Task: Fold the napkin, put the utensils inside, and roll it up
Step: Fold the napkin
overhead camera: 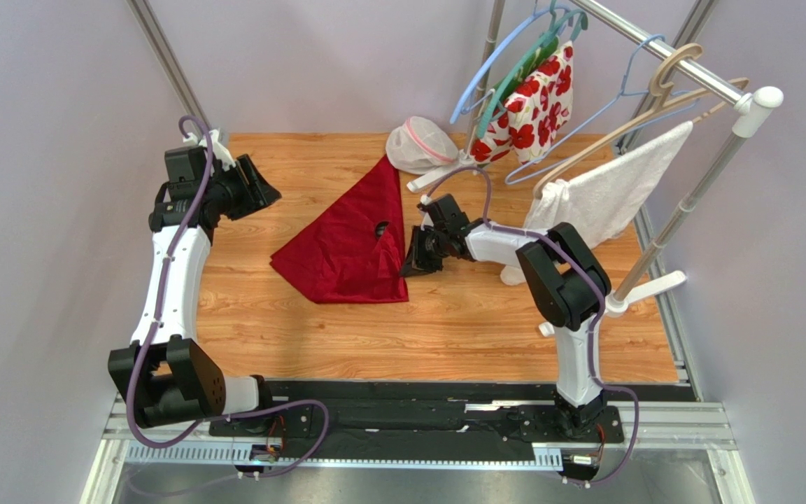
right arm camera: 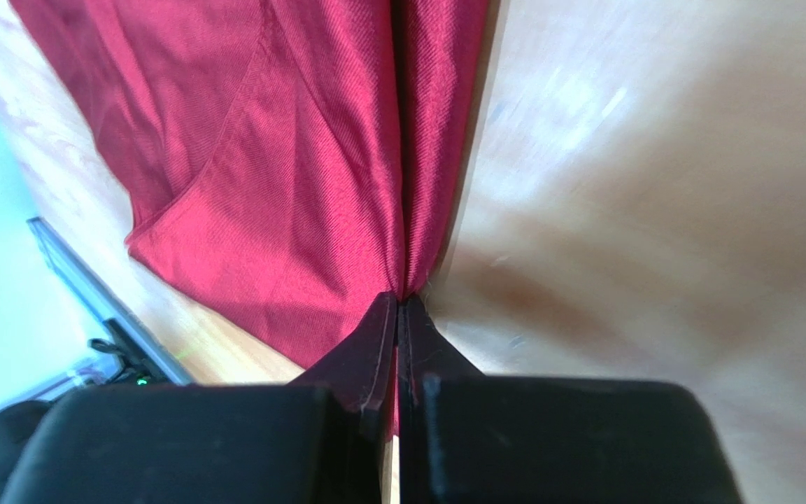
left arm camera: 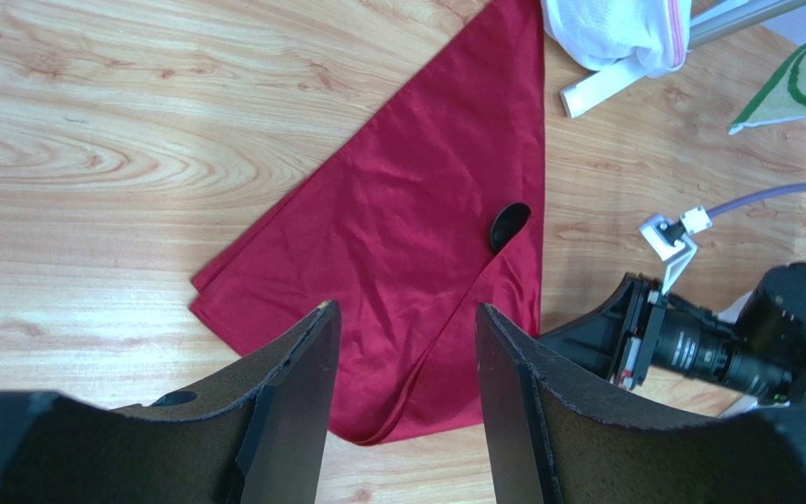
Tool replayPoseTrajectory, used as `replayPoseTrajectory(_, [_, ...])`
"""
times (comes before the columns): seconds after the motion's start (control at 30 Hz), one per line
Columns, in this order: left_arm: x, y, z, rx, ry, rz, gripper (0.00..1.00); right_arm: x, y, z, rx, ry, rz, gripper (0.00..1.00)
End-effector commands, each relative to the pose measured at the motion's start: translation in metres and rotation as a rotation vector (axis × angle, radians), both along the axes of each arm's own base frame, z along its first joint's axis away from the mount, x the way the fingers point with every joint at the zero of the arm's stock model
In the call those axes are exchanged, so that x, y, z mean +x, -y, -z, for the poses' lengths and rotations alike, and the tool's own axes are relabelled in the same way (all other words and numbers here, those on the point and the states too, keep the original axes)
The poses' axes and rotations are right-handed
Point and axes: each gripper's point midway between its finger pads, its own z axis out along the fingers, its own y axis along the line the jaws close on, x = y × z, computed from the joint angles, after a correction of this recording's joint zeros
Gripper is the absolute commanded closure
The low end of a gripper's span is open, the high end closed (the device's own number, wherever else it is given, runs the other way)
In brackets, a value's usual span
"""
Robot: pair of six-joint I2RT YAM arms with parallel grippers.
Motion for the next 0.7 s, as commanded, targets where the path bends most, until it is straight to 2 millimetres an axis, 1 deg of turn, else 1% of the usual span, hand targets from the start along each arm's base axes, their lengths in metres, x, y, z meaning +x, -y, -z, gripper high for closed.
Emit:
replayPoseTrajectory(0.0, [0.001,0.001,-0.013,-0.015,0.046,0.003,0.41,-0.042,-0.017,0.013,0.017,-0.09,0.054,1.0])
replayPoseTrajectory(0.03, [0.001,0.001,-0.014,-0.015,0.049,0.005,0.41,-0.053,-0.017,0.02,0.018,-0.111,0.057,1.0])
replayPoseTrajectory(0.07, [0.0,0.002,-0.014,-0.018,0.05,0.008,0.41,-0.054,-0.027,0.014,0.057,-0.115,0.083,1.0])
replayPoseTrajectory(0.1, [0.0,0.002,-0.015,-0.021,0.052,0.009,0.41,-0.065,-0.036,0.015,0.06,-0.121,0.074,1.0])
replayPoseTrajectory(0.17, [-0.001,0.003,-0.018,-0.024,0.061,0.012,0.41,-0.072,-0.05,0.015,0.087,-0.127,0.1,1.0])
replayPoseTrajectory(0.2, [-0.001,0.004,-0.019,-0.025,0.065,0.014,0.41,-0.085,-0.062,0.016,0.093,-0.133,0.079,1.0])
replayPoseTrajectory(0.23, [-0.001,0.004,-0.02,-0.024,0.07,0.013,0.41,-0.089,-0.069,0.014,0.101,-0.128,0.078,1.0])
replayPoseTrajectory(0.27, [-0.002,0.003,-0.022,-0.022,0.075,0.013,0.41,-0.099,-0.081,0.015,0.105,-0.135,0.078,1.0])
replayPoseTrajectory(0.33, [-0.003,0.003,-0.024,-0.019,0.08,0.012,0.41,-0.105,-0.093,0.013,0.118,-0.127,0.082,1.0])
replayPoseTrajectory(0.37, [-0.003,0.003,-0.026,-0.016,0.088,0.009,0.41,-0.112,-0.101,0.013,0.119,-0.122,0.084,1.0])
replayPoseTrajectory(0.43, [-0.004,0.003,-0.028,-0.014,0.094,0.008,0.41,-0.117,-0.112,0.011,0.142,-0.131,0.111,1.0])
replayPoseTrajectory(0.47, [-0.005,0.003,-0.028,-0.013,0.093,0.007,0.41,-0.126,-0.119,0.011,0.143,-0.124,0.106,1.0])
replayPoseTrajectory(0.5, [-0.005,0.003,-0.028,-0.011,0.097,0.008,0.41,-0.127,-0.125,0.009,0.15,-0.128,0.114,1.0])
replayPoseTrajectory(0.57, [-0.005,0.002,-0.029,-0.009,0.099,0.007,0.41,-0.136,-0.135,0.008,0.151,-0.113,0.116,1.0])
replayPoseTrajectory(0.67, [-0.005,0.002,-0.029,-0.006,0.099,0.005,0.41,-0.14,-0.144,0.003,0.169,-0.108,0.123,1.0])
